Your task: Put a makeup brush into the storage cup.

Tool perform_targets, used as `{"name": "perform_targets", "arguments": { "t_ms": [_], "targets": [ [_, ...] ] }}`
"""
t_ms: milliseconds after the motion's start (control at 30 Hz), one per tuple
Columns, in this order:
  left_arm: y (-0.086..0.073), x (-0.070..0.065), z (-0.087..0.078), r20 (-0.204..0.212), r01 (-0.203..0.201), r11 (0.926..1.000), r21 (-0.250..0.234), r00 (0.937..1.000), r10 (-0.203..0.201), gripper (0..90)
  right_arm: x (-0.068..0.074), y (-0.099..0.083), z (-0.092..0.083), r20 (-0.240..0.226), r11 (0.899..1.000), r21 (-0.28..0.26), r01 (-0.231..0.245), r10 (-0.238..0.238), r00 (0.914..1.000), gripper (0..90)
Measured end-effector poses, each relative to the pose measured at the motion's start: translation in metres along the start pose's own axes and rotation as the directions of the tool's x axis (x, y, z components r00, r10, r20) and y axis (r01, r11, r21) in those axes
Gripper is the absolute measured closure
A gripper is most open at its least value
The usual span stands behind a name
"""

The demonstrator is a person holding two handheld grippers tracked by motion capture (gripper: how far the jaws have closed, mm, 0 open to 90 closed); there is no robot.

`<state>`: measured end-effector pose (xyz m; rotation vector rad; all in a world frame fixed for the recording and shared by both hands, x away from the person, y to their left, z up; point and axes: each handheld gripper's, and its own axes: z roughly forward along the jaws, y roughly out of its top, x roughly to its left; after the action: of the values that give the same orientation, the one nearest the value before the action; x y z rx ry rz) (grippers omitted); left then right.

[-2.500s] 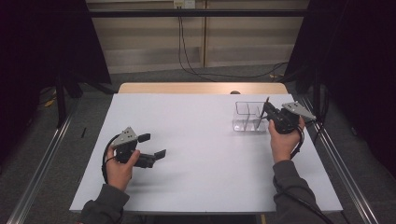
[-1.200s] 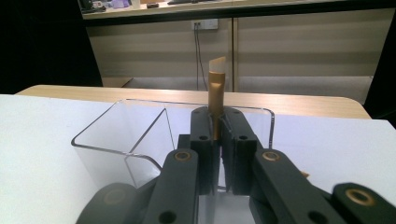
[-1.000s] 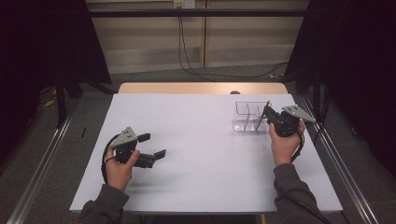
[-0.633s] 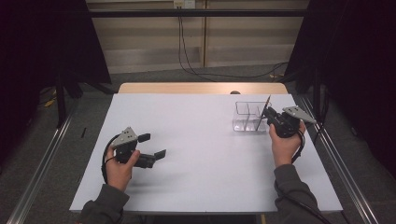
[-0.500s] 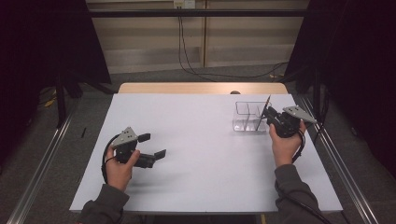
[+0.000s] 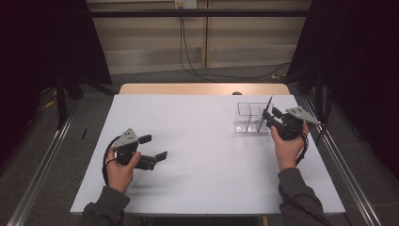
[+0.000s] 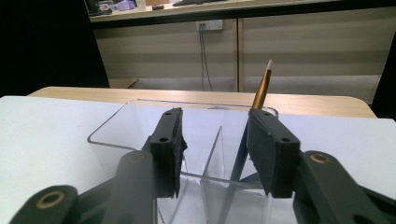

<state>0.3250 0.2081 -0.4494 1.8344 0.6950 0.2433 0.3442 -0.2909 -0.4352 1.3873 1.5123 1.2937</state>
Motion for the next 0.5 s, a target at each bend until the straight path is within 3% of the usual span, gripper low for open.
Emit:
{"name": "perform_targets", "arguments": {
  "t_ms": [67, 100, 500],
  "targets": [
    [-0.0004, 0.0001, 0.0000, 0.001, 0.003, 1.0000, -0.001, 1.0000, -0.003, 3.1, 0.0005, 0.0010, 0.0000, -0.007, 1.000, 0.004, 0.001, -0.001, 1.0000, 52.2],
    [-0.0001, -0.0007, -0.0005, -0.021, 0.005, 1.0000, 0.005, 0.9998, -0.005, 3.1, 0.0013, 0.0013, 0.0000, -0.002, 1.000, 0.000, 0.006, -0.006, 1.0000, 50.3],
    [0.0004, -0.0002, 0.0001, 0.000, 0.009, 0.9999, -0.009, 1.0000, -0.009, 3.0, 0.0061, 0.0019, -0.0055, -0.025, 1.000, 0.001, 0.006, -0.006, 0.9997, 34.9]
  ]
}}
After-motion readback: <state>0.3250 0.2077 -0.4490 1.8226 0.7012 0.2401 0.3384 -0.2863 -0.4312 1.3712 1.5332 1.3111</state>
